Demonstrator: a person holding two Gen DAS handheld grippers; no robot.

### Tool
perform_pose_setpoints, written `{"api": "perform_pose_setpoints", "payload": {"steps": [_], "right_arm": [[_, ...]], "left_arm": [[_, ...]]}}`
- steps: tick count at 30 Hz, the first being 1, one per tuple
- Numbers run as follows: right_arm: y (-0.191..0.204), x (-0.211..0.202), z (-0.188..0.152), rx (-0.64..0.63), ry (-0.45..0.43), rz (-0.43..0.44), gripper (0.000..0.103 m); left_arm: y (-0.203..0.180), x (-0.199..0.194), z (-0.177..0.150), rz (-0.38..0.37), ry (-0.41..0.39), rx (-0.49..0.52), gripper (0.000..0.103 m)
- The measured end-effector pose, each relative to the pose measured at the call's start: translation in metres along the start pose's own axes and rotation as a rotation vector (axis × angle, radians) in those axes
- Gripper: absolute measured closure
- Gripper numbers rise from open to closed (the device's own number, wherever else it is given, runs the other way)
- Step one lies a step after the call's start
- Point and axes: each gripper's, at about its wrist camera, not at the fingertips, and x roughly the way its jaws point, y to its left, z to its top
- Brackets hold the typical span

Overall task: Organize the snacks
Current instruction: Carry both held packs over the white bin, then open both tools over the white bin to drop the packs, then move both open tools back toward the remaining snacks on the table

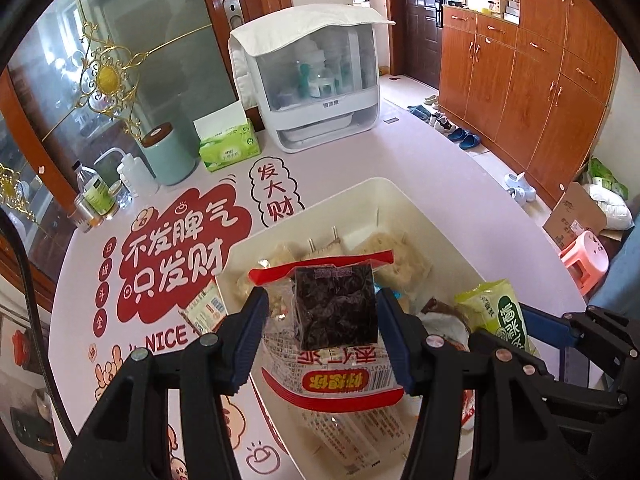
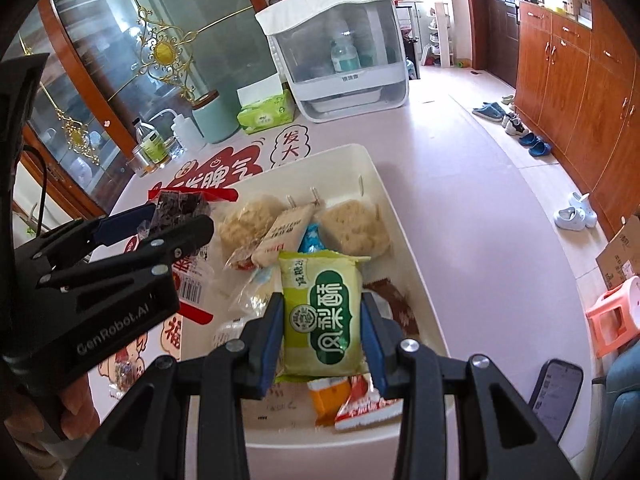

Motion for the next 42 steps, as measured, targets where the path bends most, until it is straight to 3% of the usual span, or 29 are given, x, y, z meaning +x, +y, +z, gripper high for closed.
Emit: {"api": "perform_pose_setpoints", "payload": {"steps": [5, 7, 9, 12, 29, 37, 42], "right_arm": [[0.0, 0.012, 0.013, -0.007, 0.016, -0.025, 0.065], [0.001, 0.02, 0.017, -0.009, 0.03, -0.033, 0.064], [0.002, 0.025, 0.018, -0.012, 0.04, -0.046, 0.058], [0.003, 0.03, 0.016, -0.015, 0.045, -0.071, 0.054], [0.01, 0.046, -0.008, 0.008, 0.135, -0.053, 0.053], [0.018, 0.046, -0.031, 0.006, 0.176, -0.048, 0.053], [0.025, 0.045, -0.045, 0.019, 0.199, -0.037, 0.054]], "left_arm": [[0.002, 0.011, 0.007, -0.004, -0.002, 0.004, 0.043], [0.001, 0.015, 0.009, -0.01, 0.001, 0.019, 0.015], [-0.001, 0.017, 0.009, 0.009, -0.006, 0.035, 0.006], [-0.004, 0.022, 0.007, 0.03, 0.003, 0.061, 0.006], [0.016, 0.015, -0.019, 0.026, 0.028, 0.018, 0.006], [0.037, 0.001, -0.06, 0.012, 0.058, -0.034, 0.006], [0.068, -0.005, -0.105, 0.037, 0.114, -0.078, 0.006]]}}
